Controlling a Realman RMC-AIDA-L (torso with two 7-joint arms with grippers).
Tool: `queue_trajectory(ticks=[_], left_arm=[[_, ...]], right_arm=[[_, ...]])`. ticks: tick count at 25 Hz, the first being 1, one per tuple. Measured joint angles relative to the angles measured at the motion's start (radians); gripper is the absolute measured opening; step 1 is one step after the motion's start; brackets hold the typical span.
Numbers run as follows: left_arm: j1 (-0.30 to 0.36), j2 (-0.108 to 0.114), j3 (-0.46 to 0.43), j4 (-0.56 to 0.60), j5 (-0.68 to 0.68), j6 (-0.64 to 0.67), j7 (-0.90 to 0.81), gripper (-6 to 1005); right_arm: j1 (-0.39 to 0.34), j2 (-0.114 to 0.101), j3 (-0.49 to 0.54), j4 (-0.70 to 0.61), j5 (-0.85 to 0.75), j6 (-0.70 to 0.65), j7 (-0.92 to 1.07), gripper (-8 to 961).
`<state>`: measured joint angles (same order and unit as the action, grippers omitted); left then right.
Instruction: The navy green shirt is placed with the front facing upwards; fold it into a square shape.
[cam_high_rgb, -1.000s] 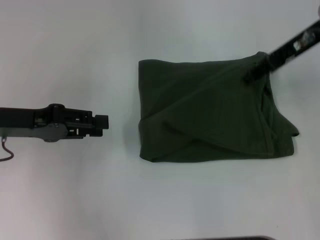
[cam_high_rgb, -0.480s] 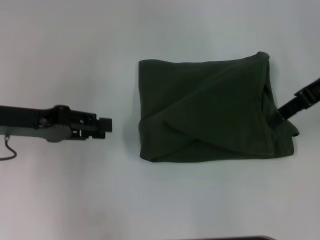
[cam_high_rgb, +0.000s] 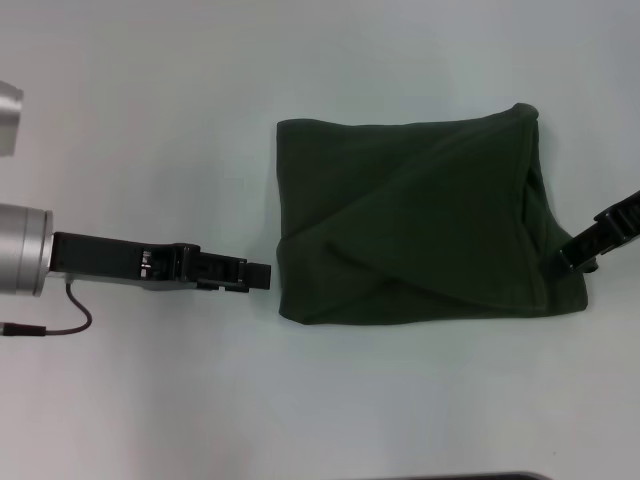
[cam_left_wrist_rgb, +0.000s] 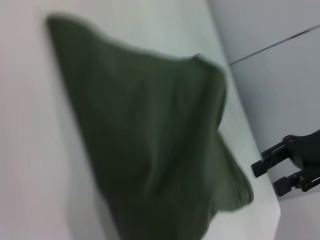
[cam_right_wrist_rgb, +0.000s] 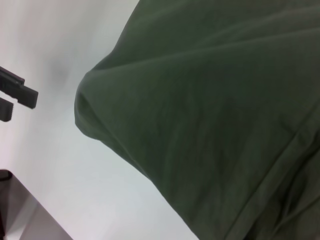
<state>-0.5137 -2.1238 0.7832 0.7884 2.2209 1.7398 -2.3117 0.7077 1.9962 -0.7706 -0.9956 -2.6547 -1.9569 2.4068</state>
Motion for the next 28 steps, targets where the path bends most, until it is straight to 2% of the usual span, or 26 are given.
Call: queue_trajectory(ticks=[2,4,11,13,18,19,21,24,28], left_arm=[[0.025,-0.022,-0.029,0.039,-0.010,-0.002,0.094,473],[0.046,-0.035,-0.066,0.061,-0.025,0.001,0.177,483],[0.103,-0.038,-0.092,0.068,-0.104,0.077,0.401,541],[0.109,-0.037,-0.092,0.060,-0.114,0.087,0.414,558],[0.085,0.005,-0.081,-0.056,-0.112,0.119,0.393,602],[0.085,0.005,-0.071,-0.064,-0.108,0.116,0.395,611],[0.094,-0.006,-0.045,-0.056,-0.100,0.086,0.411,629],[0.126,-0.034,-0.017,0.009,-0.097,0.002,0.442,655],[0.150,-0.046,0.051,0.012,-0.101,-0.094,0.524,760]], right_arm=[[-0.001,-0.003,0.016,0.004,0.000,0.007,-0.007,617],[-0.001,-0.008,0.028,0.011,0.000,0.011,-0.009,617],[0.011,-0.014,0.037,0.022,0.001,0.013,-0.005,618],[0.015,-0.014,0.038,0.022,0.001,0.014,-0.003,618],[0.022,-0.014,0.038,0.022,0.001,0.014,-0.003,618],[0.023,-0.014,0.039,0.022,0.001,0.014,-0.003,618],[0.024,-0.013,0.038,0.023,0.001,0.016,-0.003,618],[0.027,-0.012,0.034,0.029,0.001,0.022,-0.003,618],[0.027,-0.013,0.037,0.033,0.001,0.022,-0.003,618]])
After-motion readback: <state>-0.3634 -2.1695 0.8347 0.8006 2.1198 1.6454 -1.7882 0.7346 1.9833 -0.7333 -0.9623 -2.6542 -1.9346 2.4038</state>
